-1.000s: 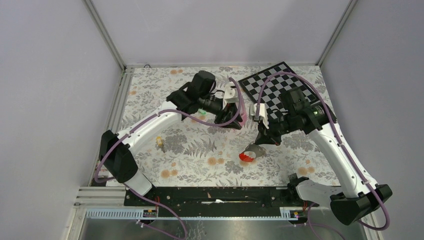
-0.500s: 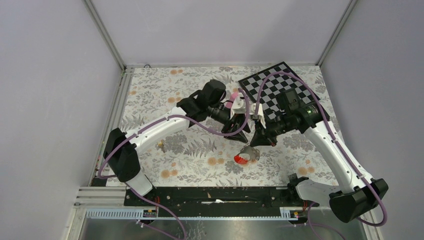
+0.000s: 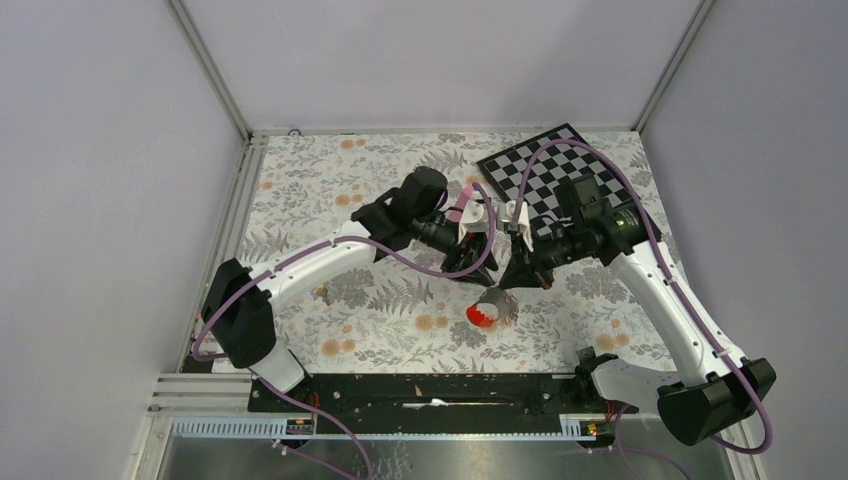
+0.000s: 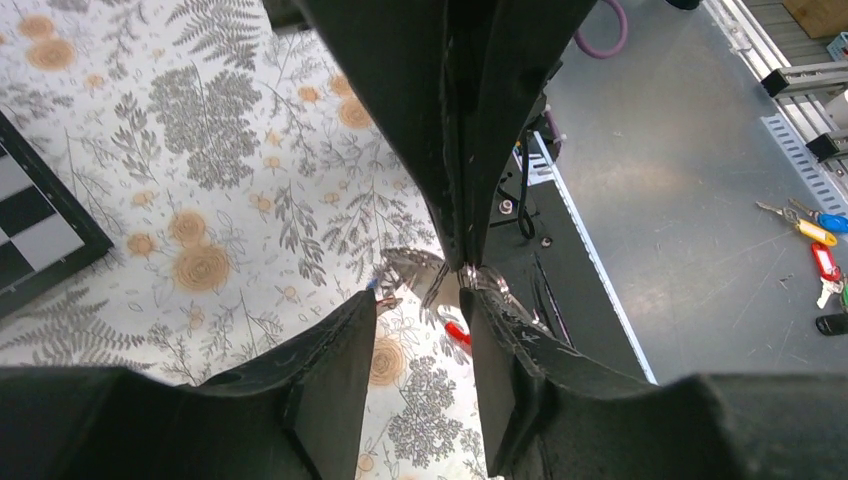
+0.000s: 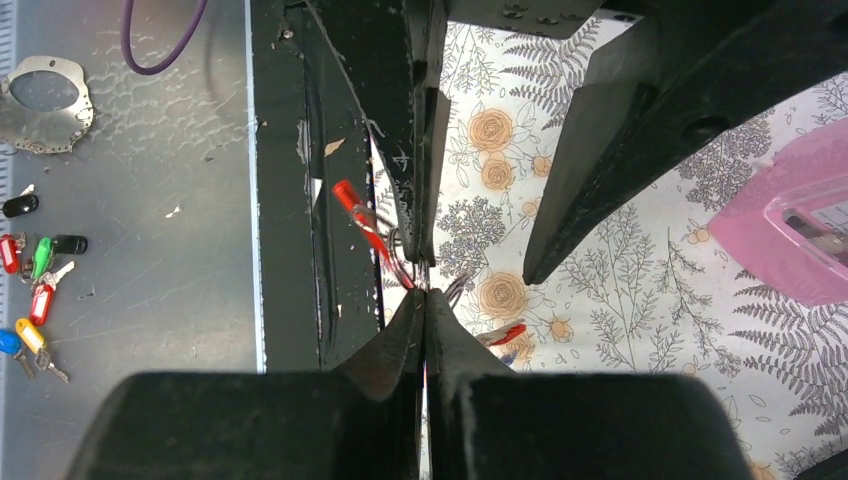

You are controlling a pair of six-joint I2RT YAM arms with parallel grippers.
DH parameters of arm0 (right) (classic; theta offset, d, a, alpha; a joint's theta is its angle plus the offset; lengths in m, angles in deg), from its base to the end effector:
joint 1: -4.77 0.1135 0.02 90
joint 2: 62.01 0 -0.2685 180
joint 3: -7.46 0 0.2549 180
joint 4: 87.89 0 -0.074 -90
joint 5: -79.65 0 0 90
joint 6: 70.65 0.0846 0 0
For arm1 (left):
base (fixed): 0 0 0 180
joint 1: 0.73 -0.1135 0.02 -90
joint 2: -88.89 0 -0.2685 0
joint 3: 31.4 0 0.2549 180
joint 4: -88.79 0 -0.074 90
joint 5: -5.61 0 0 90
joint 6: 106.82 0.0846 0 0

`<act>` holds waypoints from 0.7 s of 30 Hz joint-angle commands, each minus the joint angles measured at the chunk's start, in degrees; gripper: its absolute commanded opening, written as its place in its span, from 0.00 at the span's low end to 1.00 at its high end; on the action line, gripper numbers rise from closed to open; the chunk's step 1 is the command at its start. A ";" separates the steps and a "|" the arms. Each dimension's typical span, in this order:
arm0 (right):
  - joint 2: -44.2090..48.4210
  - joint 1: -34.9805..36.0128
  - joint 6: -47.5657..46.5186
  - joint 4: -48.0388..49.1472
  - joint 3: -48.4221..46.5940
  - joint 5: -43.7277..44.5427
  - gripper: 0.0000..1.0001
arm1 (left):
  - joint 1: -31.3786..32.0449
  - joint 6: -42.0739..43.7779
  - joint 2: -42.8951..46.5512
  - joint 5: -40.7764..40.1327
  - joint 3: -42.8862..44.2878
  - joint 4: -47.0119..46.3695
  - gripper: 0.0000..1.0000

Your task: Put the keys on the keyring

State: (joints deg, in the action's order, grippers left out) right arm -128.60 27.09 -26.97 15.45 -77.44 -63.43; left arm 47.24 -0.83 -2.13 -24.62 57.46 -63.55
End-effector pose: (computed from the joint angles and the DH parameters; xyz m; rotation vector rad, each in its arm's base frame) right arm 0.1786 0.1464 0.3337 -1.5340 1.6812 0.9681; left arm 0.2006 -0.3317 0.3144 1.6178 1.3385 -1.4186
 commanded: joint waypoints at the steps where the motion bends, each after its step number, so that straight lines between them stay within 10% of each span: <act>1: 1.08 -0.93 2.26 5.92 -0.53 -3.38 0.00 | 0.64 -0.83 2.01 0.96 -2.13 -0.64 0.47; 21: 2.55 -1.28 3.87 8.96 4.48 -1.90 0.00 | 0.46 -6.00 2.71 -6.22 -2.00 -5.53 0.37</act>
State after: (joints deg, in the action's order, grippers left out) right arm -128.03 26.13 -23.63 22.70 -73.31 -63.85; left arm 47.65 -6.91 -1.89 -28.54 53.79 -66.94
